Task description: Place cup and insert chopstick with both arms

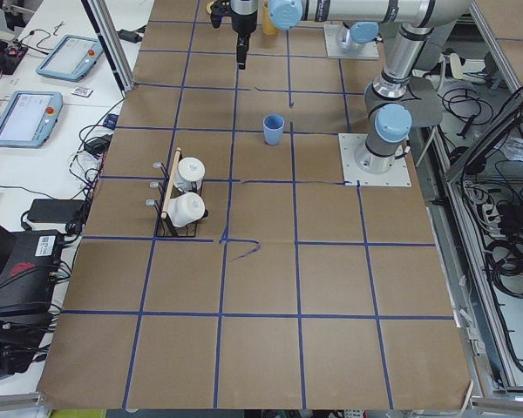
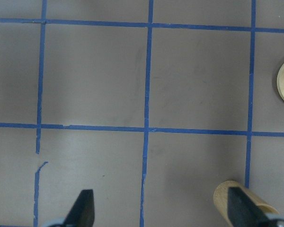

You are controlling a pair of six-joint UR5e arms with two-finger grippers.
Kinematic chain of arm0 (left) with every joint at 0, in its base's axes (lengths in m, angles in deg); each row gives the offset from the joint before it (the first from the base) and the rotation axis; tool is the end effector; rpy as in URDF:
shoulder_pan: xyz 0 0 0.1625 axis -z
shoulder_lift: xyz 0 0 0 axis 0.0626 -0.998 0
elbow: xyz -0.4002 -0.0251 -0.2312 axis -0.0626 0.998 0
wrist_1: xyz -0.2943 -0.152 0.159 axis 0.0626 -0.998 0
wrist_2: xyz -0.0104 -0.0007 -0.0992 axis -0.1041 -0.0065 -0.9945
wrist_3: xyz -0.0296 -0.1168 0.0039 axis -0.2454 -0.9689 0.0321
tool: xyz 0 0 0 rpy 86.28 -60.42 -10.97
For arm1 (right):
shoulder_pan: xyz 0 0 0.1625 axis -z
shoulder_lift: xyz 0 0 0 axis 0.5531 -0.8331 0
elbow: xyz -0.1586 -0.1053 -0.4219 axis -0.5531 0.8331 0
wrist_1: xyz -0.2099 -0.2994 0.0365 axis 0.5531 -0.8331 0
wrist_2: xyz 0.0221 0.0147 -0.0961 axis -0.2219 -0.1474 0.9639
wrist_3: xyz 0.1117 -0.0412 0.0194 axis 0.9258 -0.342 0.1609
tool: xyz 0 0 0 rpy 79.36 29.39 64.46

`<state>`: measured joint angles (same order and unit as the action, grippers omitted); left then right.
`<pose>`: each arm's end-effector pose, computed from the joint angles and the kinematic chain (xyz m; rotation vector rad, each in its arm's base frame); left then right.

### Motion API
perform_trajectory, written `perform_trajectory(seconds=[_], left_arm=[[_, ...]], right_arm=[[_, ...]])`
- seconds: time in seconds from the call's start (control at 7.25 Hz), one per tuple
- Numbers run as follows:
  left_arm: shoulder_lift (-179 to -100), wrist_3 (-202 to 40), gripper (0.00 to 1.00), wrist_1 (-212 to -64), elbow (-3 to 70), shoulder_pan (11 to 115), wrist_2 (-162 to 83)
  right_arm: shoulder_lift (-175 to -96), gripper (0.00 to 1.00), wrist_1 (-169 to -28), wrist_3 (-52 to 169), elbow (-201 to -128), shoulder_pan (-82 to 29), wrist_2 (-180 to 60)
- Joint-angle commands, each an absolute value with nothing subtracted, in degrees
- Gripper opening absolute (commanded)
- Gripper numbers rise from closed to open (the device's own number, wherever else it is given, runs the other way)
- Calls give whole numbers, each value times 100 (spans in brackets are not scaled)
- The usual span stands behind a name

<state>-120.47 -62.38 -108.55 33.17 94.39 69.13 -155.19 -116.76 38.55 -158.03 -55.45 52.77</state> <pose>-0.1458 -0.4479 0.5003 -0.1250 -3.0875 0.0513 0.1256 -0.4647 0.5403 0.0743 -3.1274 0.2315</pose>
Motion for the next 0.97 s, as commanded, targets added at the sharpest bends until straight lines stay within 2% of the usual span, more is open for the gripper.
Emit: perform_trajectory(seconds=[0.0,0.83], left_arm=[[-12041,-6231,100,-10861,3332,9447,6921],[-11909,-6231,100,-10905,3473,9438,6964]], right_arm=[[-15519,100,-11684,3855,-15806,-5545,5276],[-15519,100,-11719,3855,-15815,-5545,5276]])
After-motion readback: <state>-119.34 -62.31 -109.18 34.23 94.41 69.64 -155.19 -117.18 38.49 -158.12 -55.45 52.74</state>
